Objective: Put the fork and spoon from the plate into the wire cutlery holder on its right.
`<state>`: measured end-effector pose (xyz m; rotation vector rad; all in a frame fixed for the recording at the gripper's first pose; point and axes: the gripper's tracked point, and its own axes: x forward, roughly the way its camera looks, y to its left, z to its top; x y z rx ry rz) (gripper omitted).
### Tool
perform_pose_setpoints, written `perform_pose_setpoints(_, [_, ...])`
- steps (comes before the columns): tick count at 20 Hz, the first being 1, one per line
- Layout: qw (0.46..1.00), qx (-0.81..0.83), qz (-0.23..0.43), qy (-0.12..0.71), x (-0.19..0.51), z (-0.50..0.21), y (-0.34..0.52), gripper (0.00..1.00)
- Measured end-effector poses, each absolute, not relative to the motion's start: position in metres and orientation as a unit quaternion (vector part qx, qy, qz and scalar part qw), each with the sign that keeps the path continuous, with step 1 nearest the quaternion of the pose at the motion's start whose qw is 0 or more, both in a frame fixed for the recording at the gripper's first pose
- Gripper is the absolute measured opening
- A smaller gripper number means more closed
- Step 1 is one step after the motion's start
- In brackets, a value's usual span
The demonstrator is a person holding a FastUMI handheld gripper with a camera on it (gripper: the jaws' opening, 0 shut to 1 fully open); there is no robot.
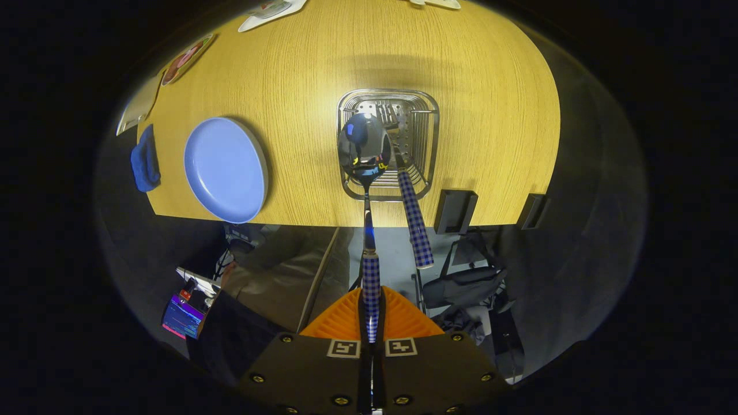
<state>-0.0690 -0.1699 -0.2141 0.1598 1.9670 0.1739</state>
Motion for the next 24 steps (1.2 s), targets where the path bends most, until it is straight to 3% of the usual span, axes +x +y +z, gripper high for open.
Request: perform_pose_setpoints(24, [0.445, -0.042, 0.079, 0.891, -0.025, -0.246, -0.181, 0.01])
